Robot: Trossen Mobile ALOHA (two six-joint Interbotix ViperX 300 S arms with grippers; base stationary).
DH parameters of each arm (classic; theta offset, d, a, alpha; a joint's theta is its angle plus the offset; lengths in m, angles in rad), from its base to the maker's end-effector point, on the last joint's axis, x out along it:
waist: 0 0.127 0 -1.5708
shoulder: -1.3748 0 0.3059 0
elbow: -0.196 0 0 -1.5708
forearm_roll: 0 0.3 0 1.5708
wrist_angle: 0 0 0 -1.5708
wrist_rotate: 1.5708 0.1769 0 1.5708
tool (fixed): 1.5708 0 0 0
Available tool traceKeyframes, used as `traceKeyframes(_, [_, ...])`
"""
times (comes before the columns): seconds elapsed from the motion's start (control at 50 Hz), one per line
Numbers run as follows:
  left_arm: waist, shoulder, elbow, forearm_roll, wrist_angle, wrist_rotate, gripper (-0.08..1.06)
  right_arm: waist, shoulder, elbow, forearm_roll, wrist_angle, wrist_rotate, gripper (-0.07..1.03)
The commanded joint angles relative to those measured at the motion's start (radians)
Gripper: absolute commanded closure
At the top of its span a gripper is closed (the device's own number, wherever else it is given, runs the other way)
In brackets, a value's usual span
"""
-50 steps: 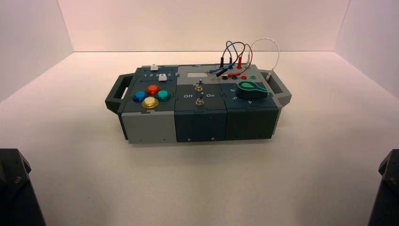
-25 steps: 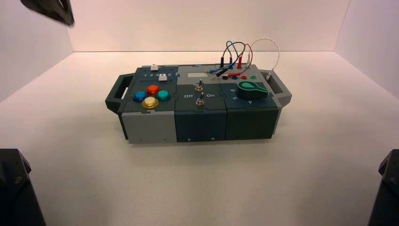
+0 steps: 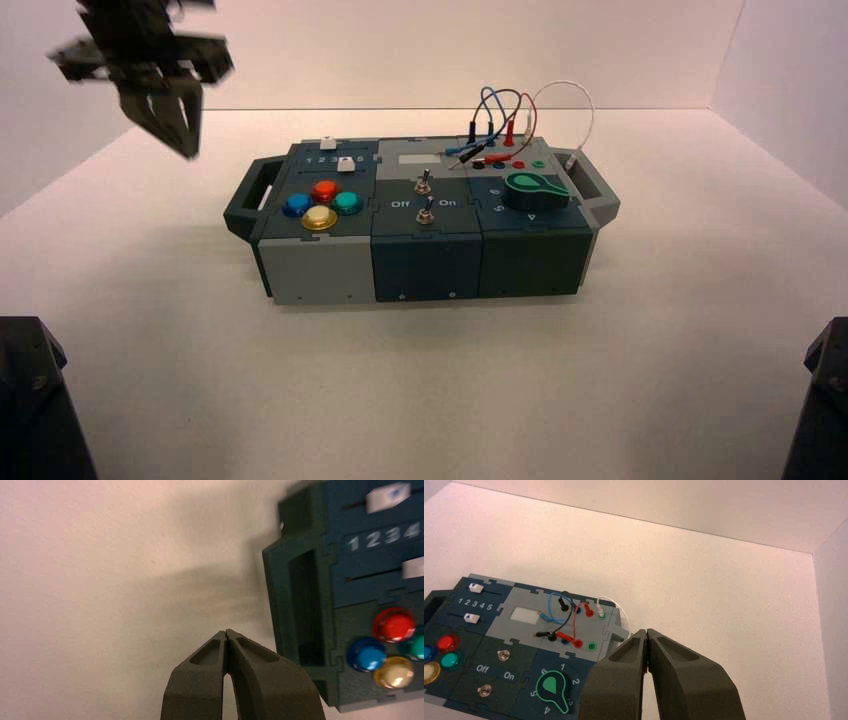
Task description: Move the box to the left.
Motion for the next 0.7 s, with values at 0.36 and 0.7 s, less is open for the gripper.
traceKeyframes(0.36, [-0.095,0.149,-0.046,-0.008,0.015,-0.002,1.01,0.002,-0.041,-0.038,0.003,-0.002,0.002,0.99])
traceKeyframes(0.7, [-0.219,0.183,-0.087,-0.037,0.014,-0.002,1.01,0.002,-0.052,-0.037,0.003,0.0,0.002,0.99])
